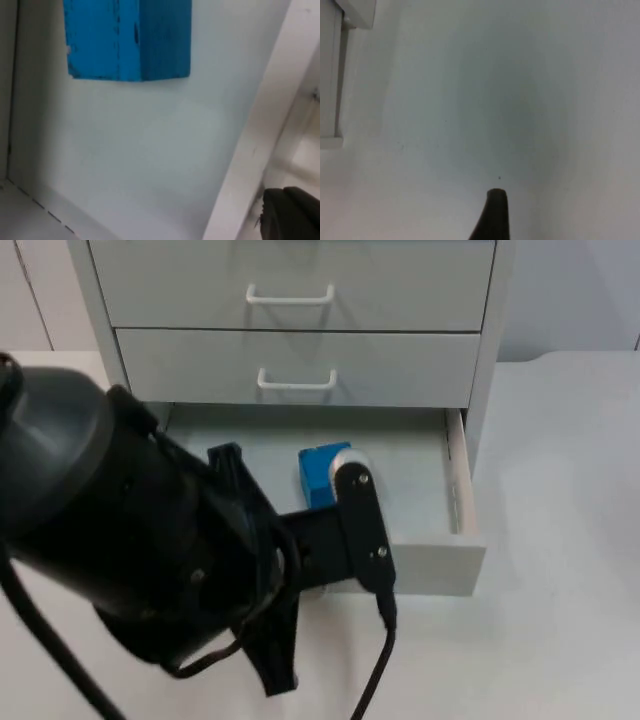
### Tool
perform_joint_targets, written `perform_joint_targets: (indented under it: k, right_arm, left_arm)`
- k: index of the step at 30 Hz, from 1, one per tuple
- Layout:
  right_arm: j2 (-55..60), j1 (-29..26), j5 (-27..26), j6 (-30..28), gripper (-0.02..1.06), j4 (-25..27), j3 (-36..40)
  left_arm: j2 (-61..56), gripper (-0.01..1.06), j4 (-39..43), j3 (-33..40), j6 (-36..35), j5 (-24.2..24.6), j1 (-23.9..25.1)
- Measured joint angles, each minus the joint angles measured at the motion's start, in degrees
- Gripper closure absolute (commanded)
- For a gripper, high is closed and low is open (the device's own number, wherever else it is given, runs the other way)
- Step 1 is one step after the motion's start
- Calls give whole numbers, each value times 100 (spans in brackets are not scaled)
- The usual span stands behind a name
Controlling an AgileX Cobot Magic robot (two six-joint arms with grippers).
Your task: Open the drawer with the left hand, place the block into the drawer with the right hand, then close the drawer with the left hand.
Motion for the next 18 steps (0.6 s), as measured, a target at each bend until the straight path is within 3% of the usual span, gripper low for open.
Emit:
perform_joint_targets:
  k: [18]
  right_arm:
    - [0,0,-11,0,34,0,0]
  left_arm:
    - [513,105,0,-1122,192,-195,586]
